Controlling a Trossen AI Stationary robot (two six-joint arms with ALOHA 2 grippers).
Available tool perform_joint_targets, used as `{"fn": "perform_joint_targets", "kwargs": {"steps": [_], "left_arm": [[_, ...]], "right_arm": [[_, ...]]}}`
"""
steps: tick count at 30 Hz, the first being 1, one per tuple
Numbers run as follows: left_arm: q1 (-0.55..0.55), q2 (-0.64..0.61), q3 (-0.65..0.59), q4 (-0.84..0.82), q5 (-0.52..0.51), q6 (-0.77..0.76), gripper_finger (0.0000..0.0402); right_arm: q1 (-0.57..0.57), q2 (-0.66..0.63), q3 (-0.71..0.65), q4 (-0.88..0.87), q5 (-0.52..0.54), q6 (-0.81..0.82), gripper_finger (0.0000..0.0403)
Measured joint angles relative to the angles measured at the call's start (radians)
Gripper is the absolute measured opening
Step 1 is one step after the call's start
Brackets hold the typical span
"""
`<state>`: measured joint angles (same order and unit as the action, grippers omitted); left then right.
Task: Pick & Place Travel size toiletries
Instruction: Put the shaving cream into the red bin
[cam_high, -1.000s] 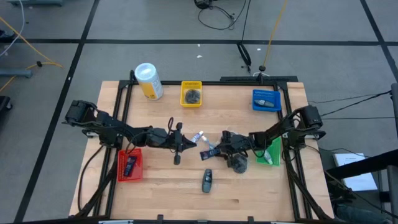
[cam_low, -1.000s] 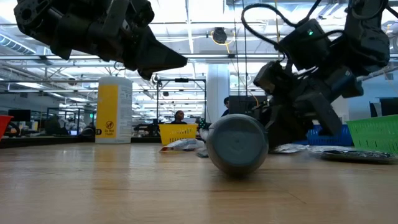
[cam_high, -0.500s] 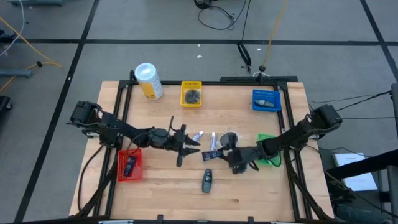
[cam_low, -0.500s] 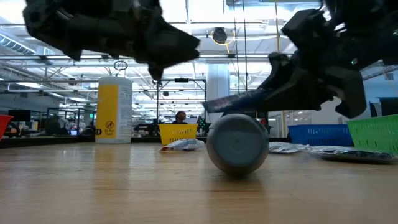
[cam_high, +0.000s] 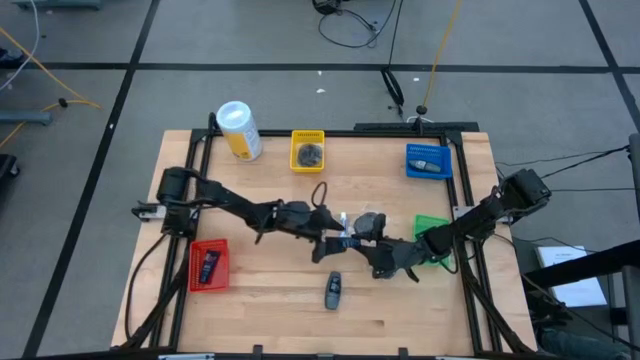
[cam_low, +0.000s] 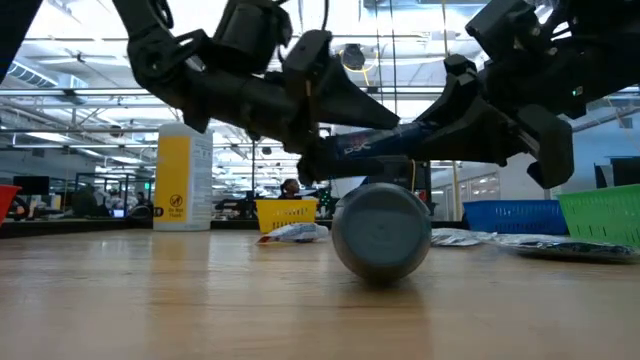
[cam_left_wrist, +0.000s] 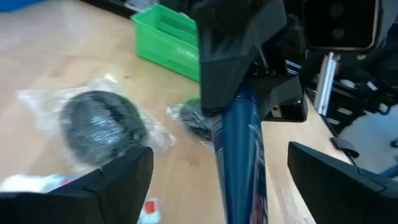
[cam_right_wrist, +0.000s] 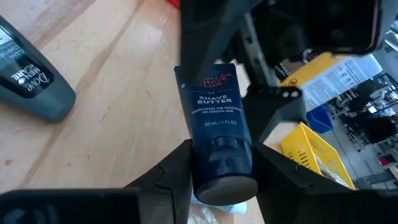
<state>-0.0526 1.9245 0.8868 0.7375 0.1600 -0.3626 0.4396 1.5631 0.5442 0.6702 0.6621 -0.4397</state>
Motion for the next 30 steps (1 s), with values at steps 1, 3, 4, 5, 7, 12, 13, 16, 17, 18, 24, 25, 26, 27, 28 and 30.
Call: {"fn": "perform_joint_targets", "kwargs": {"steps": [1, 3, 4, 5, 7, 12, 13, 16, 17, 18, 24, 25, 26, 27, 28, 30], "left_arm": [[-0.001, 0.013, 0.011, -0.004, 0.005, 0.0, 0.0359], [-0.005, 0.038, 0.035, -0.01, 0.009, 0.0, 0.0347], [-0.007, 0.047, 0.043, -0.009, 0.008, 0.0, 0.0338], [-0.008, 0.053, 0.048, -0.01, 0.011, 0.001, 0.0328], [-0.008, 0.053, 0.053, -0.012, 0.026, 0.004, 0.0304], [-0.008, 0.044, 0.054, -0.032, 0.026, 0.013, 0.023], [-0.008, 0.044, 0.054, -0.032, 0.027, 0.013, 0.0215], [-0.008, 0.044, 0.054, -0.033, 0.027, 0.025, 0.0166], [-0.008, 0.044, 0.054, -0.033, 0.026, 0.027, 0.015], [-0.008, 0.044, 0.054, -0.033, 0.024, 0.027, 0.0134], [-0.008, 0.044, 0.053, -0.038, 0.023, 0.036, 0.0047], [-0.007, 0.044, 0.053, -0.04, 0.022, 0.04, 0.0037], [-0.006, 0.044, 0.053, -0.039, 0.023, 0.04, 0.003], [-0.007, 0.044, 0.053, -0.039, 0.023, 0.04, 0.0025], [-0.008, 0.044, 0.053, -0.039, 0.023, 0.04, 0.0024], [-0.008, 0.044, 0.053, -0.041, 0.024, 0.04, 0.0027]], "right_arm": [[-0.001, 0.0, 0.0, 0.003, 0.0, 0.0, 0.0129], [-0.006, 0.0, 0.0, 0.007, 0.0, 0.0, 0.0129], [-0.007, 0.0, 0.0, 0.006, 0.0, 0.0, 0.0129], [-0.007, 0.0, 0.0, 0.005, 0.0, 0.0, 0.0129], [-0.007, 0.0, 0.0, 0.002, 0.0, 0.0, 0.0129], [-0.007, 0.0, 0.0, -0.001, 0.0, 0.005, 0.0129], [-0.008, 0.0, 0.0, -0.001, 0.0, 0.005, 0.0129], [-0.013, 0.0, 0.0, -0.001, 0.0, 0.006, 0.0129], [-0.015, 0.0, 0.0, -0.002, 0.0, 0.009, 0.0129], [-0.018, 0.0, 0.0, -0.003, -0.001, 0.013, 0.0129], [-0.033, 0.0, 0.001, -0.03, -0.013, 0.058, 0.0142], [-0.034, 0.0, 0.001, -0.035, -0.013, 0.061, 0.0146], [-0.034, 0.0, 0.0, -0.04, -0.011, 0.062, 0.0151], [-0.034, 0.0, 0.0, -0.041, -0.011, 0.063, 0.0156], [-0.034, 0.0, 0.0, -0.041, -0.012, 0.063, 0.0161], [-0.034, 0.0, 0.0, -0.04, -0.01, 0.063, 0.0173]]}}
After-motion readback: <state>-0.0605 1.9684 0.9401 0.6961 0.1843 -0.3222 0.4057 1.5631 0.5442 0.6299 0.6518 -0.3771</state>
